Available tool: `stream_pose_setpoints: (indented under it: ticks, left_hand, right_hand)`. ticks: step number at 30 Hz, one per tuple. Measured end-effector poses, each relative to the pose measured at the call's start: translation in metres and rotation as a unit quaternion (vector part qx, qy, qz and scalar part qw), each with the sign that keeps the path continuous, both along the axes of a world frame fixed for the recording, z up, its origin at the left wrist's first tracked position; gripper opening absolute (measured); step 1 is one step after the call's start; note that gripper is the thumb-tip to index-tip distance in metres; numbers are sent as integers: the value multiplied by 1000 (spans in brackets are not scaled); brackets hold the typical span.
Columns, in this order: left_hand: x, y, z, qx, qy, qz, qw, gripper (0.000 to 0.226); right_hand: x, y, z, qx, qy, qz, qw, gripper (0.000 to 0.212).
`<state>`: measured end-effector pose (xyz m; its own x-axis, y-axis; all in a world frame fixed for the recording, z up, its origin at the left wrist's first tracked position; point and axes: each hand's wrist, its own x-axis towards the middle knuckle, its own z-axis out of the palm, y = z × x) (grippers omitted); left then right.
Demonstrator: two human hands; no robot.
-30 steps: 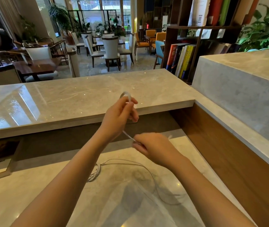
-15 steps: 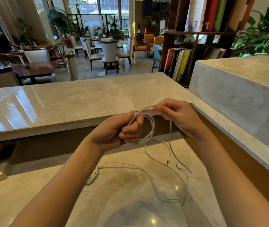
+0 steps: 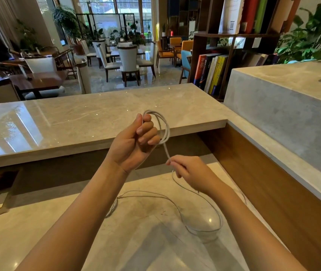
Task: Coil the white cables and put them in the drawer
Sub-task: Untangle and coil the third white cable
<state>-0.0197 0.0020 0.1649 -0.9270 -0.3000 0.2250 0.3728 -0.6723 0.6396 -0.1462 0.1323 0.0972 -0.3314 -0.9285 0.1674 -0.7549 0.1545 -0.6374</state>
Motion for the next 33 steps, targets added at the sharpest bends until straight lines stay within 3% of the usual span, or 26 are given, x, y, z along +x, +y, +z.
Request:
stream_pose_setpoints:
  ticks: [2,4,7,9,12,13,15,18,21,23,25,28,31,33]
  left_hand:
    - [-1,-2,0,-137,-61,127,980,32]
    - [0,-3,-6,-275,-114,209,932,33]
    - [1,3,-13,-356,-163,252,885,29]
    - [-2,10,-15,-433,-188,283,835,23]
    - [-6,10,-19,-583,-215,350,701,22]
    - [-4,9,-19,-607,-221,354,677,22]
    - [0,5,-20,-634,-235,317,665,21]
    - [6,6,-17,-638,-258,188,701,24]
    - [11,2,-13,-540,-250,36,803,31]
    - [16,-3,-12,-438,-190,-67,876,34]
    - [18,-8,-11,-335,-124,-140,924,35]
    - [15,-10,-12,-198,-79,-198,957,25]
    - [10,-9,-15,-143,-64,-222,962,21]
    - [7,-7,-17,-127,-54,-220,966,21]
  right_hand:
    - [11,-1,10,4,71,13,997,24]
    - [16,0,21,-4,158,15,987,24]
    - [26,-2,34,-34,259,41,964,22]
    - [35,-5,40,-65,282,62,955,22]
    - [36,-3,51,-111,286,58,950,17]
    - [33,-1,54,-120,282,52,950,14]
    - [24,3,62,-120,275,37,953,12]
    - [6,8,72,-100,260,30,960,17]
    - [-8,12,84,-88,225,41,970,27]
    - [-18,12,88,-88,215,38,972,28]
    - [-27,11,87,-76,205,27,975,27]
    - [-32,8,81,-39,212,7,977,32]
    - [-27,4,73,-4,288,-47,956,30]
    - [-18,1,71,-16,215,-67,974,27]
